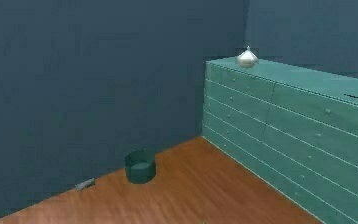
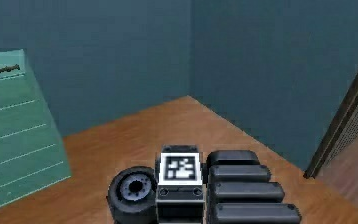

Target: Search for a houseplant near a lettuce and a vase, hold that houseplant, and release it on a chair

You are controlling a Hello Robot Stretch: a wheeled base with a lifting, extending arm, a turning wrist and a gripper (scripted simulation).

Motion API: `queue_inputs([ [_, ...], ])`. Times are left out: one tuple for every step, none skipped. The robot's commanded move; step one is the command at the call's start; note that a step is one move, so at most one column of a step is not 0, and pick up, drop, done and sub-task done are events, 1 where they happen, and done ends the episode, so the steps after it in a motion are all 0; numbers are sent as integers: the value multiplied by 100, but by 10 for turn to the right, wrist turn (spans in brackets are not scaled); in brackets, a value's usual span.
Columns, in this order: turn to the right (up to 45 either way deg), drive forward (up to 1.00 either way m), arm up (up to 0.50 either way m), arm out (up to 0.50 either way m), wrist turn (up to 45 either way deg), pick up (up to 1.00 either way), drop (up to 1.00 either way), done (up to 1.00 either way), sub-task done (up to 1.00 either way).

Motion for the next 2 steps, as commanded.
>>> queue_inputs([
  [-300, 0, 0, 0, 0, 0, 0, 0, 0],
  [450, 0, 0, 0, 0, 0, 0, 0, 0],
])
